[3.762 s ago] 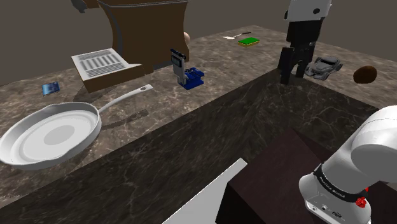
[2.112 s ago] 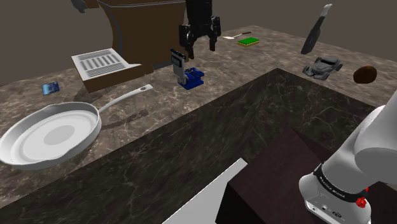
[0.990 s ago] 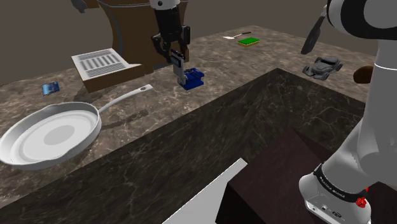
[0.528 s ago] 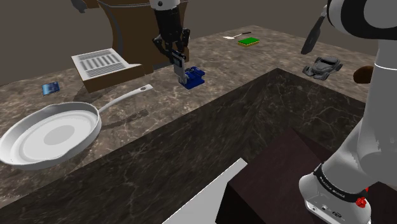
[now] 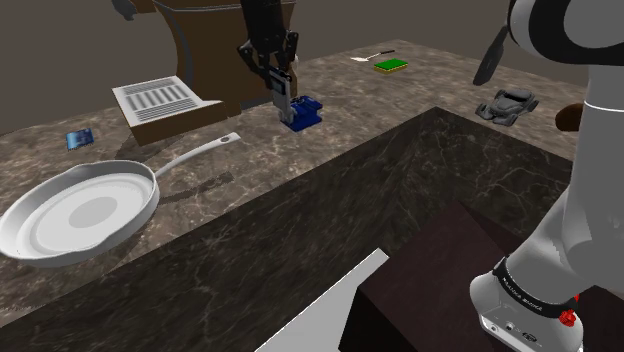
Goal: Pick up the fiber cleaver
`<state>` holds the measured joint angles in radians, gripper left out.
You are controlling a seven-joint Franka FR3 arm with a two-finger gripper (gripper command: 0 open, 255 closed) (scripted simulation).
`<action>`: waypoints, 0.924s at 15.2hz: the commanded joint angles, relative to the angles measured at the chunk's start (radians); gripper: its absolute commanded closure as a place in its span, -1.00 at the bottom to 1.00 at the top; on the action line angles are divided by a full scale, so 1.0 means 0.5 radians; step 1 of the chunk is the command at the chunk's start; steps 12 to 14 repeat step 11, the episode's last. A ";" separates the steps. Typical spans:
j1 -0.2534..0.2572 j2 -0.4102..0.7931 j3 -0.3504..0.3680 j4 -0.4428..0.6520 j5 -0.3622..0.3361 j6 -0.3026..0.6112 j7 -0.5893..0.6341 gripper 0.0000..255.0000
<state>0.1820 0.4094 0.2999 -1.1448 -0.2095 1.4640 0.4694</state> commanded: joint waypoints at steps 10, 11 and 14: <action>0.108 0.231 -0.015 0.655 -0.071 -0.421 -0.040 1.00; 0.108 0.230 -0.015 0.654 -0.071 -0.421 -0.040 1.00; 0.108 0.230 -0.015 0.654 -0.071 -0.421 -0.040 1.00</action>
